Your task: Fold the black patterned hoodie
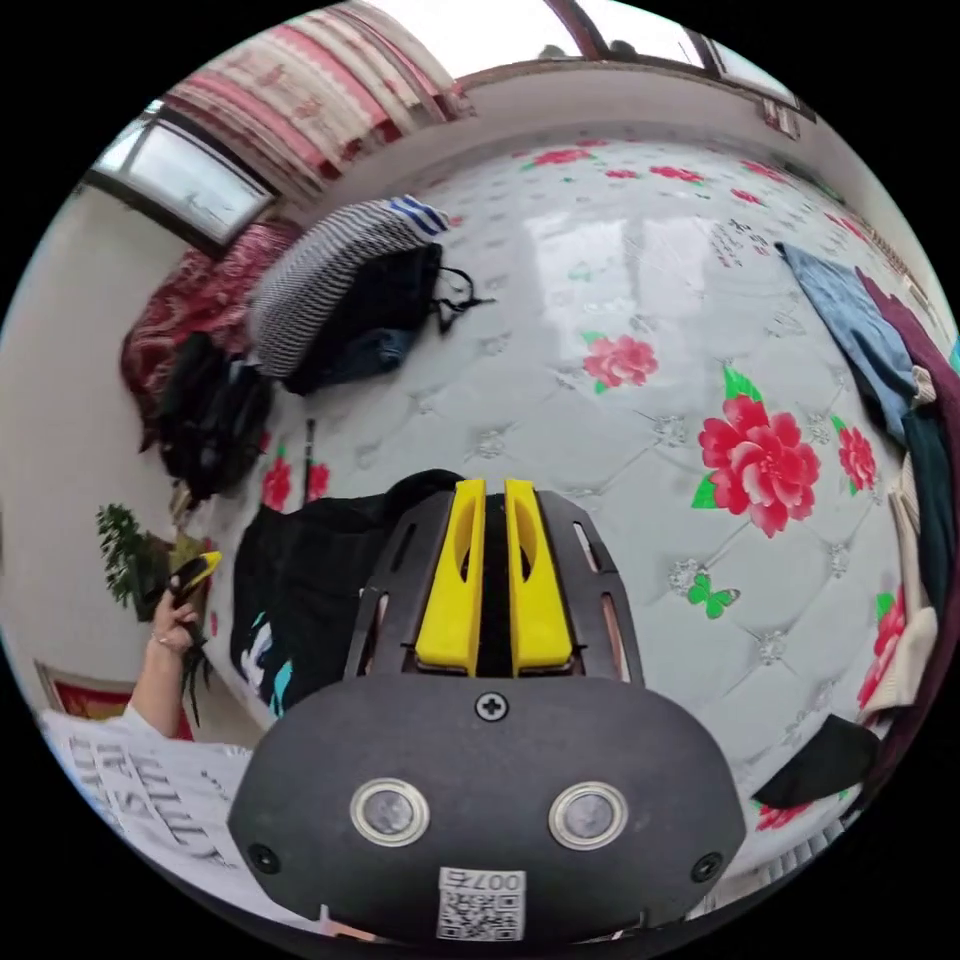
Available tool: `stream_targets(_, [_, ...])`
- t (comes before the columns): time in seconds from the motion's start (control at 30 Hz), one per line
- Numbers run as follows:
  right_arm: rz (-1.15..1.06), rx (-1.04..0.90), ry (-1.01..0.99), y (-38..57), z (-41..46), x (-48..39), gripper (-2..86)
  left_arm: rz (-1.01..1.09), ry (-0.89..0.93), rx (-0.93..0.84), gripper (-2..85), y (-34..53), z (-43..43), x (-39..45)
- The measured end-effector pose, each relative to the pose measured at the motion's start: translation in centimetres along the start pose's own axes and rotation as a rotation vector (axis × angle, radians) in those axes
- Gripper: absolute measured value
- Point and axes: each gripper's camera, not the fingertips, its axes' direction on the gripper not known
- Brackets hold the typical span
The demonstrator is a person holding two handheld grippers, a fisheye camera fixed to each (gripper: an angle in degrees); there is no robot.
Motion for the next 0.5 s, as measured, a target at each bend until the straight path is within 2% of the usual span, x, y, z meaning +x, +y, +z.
stream_targets(0.1, [-0.118, 0.01, -0.015, 5.6, -1.0, -1.1, 1.5, 0.059, -0.181, -0.161, 9.4, 3.7, 4.0, 1.0])
stream_targets(0.17, [-0.136, -0.072, 0.061, 8.5, 1.2, -0.1, 1.6, 0.05, -0.19, -0.115, 5.7, 7.2, 5.2, 0.9])
stream_targets(0.23, [-0.057, -0.244, 0.172, 10.9, 5.3, 3.8, 1.4, 0.038, -0.229, -0.108, 2.5, 8.3, 5.4, 1.3])
stream_targets(0.3, [-0.033, -0.173, 0.137, 11.2, 3.9, 6.3, 1.1, 0.088, -0.286, -0.08, 0.4, 9.0, 5.3, 2.6])
stream_targets(0.33, [0.06, -0.193, 0.162, 10.7, 3.5, 8.3, 1.0, 0.093, -0.286, -0.076, 0.4, 9.1, 5.2, 2.6])
stream_targets(0.4, [0.152, -0.187, 0.102, 10.4, 2.1, 10.4, 1.4, 0.016, -0.345, -0.062, 0.2, 9.8, 3.8, 1.7])
stream_targets(0.5, [0.128, -0.054, 0.036, 12.0, -4.1, 11.3, 4.1, -0.012, -0.297, 0.018, 2.1, 12.0, 0.1, 1.1])
